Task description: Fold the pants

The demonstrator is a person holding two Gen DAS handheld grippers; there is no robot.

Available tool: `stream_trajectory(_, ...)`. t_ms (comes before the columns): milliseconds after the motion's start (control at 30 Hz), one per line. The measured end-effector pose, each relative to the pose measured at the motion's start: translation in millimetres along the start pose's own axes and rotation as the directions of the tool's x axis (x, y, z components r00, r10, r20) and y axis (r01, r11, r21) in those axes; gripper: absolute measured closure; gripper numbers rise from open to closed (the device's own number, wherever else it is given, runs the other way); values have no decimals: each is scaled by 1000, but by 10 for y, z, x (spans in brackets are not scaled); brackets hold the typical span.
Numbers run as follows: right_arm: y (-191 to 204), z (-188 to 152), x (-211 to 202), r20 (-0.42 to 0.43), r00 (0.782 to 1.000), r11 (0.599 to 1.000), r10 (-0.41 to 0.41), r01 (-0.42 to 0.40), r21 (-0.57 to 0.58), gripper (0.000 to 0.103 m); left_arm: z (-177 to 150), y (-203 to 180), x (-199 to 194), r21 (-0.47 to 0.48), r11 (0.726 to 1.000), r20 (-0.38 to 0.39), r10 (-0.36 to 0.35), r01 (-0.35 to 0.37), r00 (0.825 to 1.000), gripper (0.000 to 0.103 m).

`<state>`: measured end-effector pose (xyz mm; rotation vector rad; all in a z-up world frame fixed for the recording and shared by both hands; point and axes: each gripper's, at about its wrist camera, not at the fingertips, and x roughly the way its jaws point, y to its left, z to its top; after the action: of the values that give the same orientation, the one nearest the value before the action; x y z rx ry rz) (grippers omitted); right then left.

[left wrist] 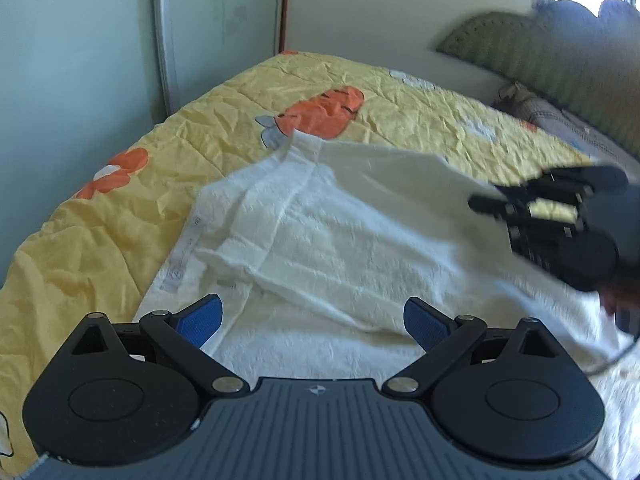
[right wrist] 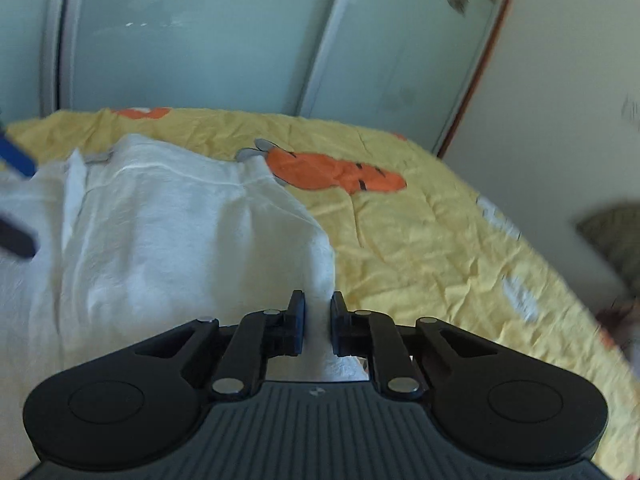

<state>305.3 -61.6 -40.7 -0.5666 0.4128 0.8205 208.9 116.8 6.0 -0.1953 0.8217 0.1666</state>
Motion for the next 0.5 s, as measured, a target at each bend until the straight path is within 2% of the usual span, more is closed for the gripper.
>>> stream_trajectory(67,319,7,-237,51,997,986,-56,64,-157,92,143,124,20,-94,994,11,-47,47,999,6)
stream_trajectory(133,638,-43,-459,95,992,953,-77,101,-284,92,246,277,18,-207,969,42,-130,136,991,6)
stream_trajectory(200,949,-148,-641,125,988,911,-88,130,-392,92,291,424,12,-314,919,83,-224,239,971,4)
stream_trajectory(267,1209,-271,-789,138,987,875,-77,133,-465,92,300,507,17,-373,877,114,-282,304,953,4)
stream_trajectory(367,1437,-438,-875,125,990,844,-63,120,-523,93,289,535,59,-412,855,105,-297,313,949,4)
stream_trajectory(400,1451,-465,-876,115,992,848,-57,109,-519,93,280,539,79,-422,856,92,-289,300,953,4)
stream_trajectory(500,1430,-517,-835,107,993,862,-51,98,-497,93,207,574,140,-472,847,69,-243,246,968,14)
